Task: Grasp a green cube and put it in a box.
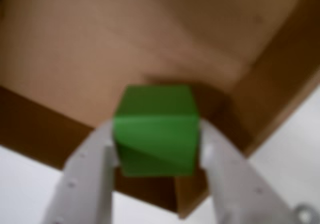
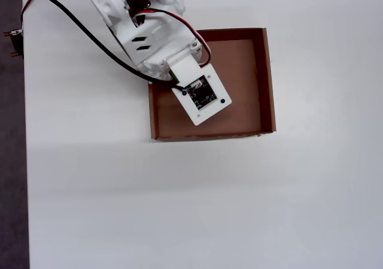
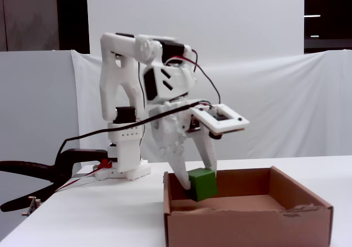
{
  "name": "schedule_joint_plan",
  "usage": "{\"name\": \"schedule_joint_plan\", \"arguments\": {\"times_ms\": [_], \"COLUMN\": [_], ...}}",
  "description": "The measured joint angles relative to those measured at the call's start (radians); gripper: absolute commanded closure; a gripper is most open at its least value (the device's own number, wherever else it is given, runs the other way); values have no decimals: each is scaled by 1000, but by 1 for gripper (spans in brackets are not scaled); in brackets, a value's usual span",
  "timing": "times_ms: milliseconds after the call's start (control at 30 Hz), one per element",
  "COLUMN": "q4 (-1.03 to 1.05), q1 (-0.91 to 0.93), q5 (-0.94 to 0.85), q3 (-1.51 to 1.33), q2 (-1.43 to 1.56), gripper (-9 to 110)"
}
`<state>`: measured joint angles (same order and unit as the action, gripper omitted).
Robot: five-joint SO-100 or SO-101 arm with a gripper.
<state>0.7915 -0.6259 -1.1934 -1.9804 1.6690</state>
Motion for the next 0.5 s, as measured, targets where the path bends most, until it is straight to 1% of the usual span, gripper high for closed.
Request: {"name": "schedule_joint_plan", "arguments": {"times_ms": [500], "q4": [-3], "q1": [-35], "q5": [2], "q3": [25], "q2": [-104], "gripper": [88]}}
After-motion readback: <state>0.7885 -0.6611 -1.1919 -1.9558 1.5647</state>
